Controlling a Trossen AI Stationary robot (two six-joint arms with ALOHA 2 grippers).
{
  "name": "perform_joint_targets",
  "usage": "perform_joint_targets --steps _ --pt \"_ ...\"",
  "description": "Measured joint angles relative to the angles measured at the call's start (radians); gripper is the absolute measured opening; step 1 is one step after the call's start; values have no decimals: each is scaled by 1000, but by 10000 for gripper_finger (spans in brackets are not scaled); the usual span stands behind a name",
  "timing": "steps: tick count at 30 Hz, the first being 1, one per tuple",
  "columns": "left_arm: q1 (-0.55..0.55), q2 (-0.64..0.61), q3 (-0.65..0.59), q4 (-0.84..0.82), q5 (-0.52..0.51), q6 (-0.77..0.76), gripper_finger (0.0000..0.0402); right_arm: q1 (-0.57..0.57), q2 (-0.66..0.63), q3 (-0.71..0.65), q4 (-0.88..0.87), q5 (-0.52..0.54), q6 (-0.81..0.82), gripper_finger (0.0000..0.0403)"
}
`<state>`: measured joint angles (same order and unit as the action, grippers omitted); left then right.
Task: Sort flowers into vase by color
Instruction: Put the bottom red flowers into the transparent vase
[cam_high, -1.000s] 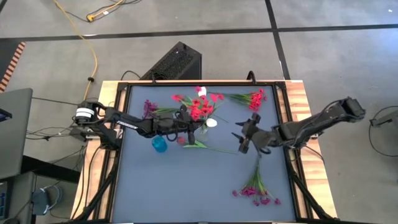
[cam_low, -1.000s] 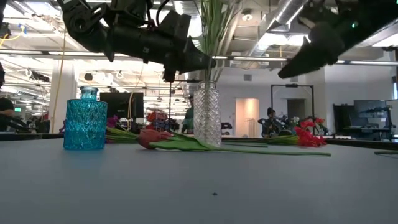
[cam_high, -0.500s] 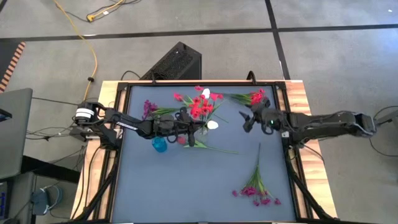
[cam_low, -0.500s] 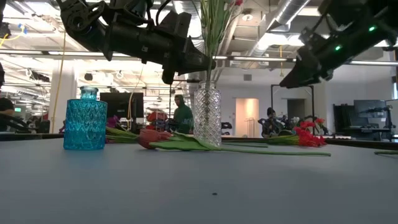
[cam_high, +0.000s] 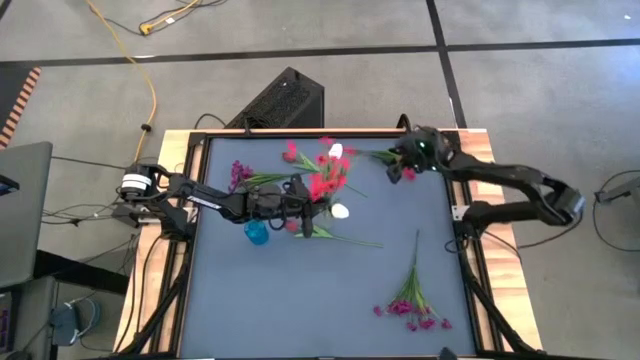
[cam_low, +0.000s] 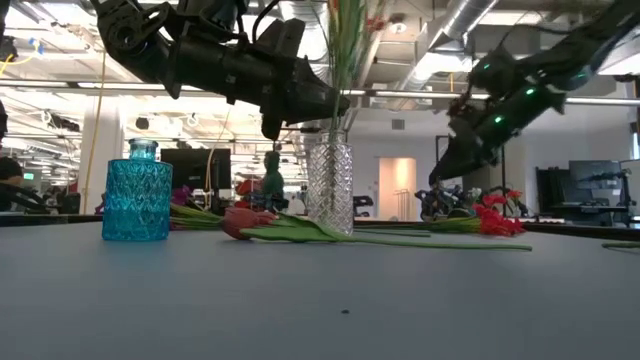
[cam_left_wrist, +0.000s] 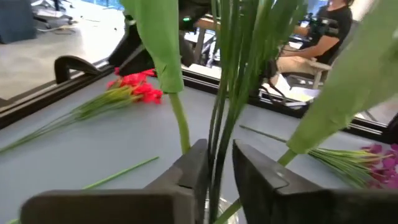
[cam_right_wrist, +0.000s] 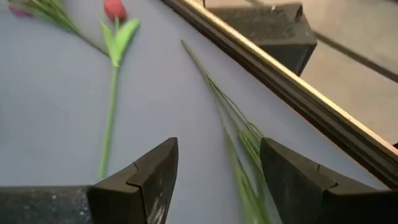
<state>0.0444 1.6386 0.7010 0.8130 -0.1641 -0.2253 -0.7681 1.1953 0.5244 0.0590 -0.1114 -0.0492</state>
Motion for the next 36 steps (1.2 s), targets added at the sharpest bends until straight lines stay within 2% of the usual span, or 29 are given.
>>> perform_joint_targets --steps 5,9,17,22,27,36 --pt "0 -6 0 -20 3 0 116 -9 154 103 1 -23 -71 255" --pt "7 -35 0 -76 6 0 138 -20 257 193 -36 -28 -120 255" --pt "38 -157 0 -261 60 -6 143 -40 452 396 -251 -46 -239 255" --pt "61 -210 0 -351 129 -8 143 -39 549 479 -298 -46 -248 255" --pt "71 -219 1 -343 233 -7 143 -37 607 523 -298 -46 -248 255" --pt "71 -215 10 -215 238 7 143 -40 642 541 -300 -41 -251 255"
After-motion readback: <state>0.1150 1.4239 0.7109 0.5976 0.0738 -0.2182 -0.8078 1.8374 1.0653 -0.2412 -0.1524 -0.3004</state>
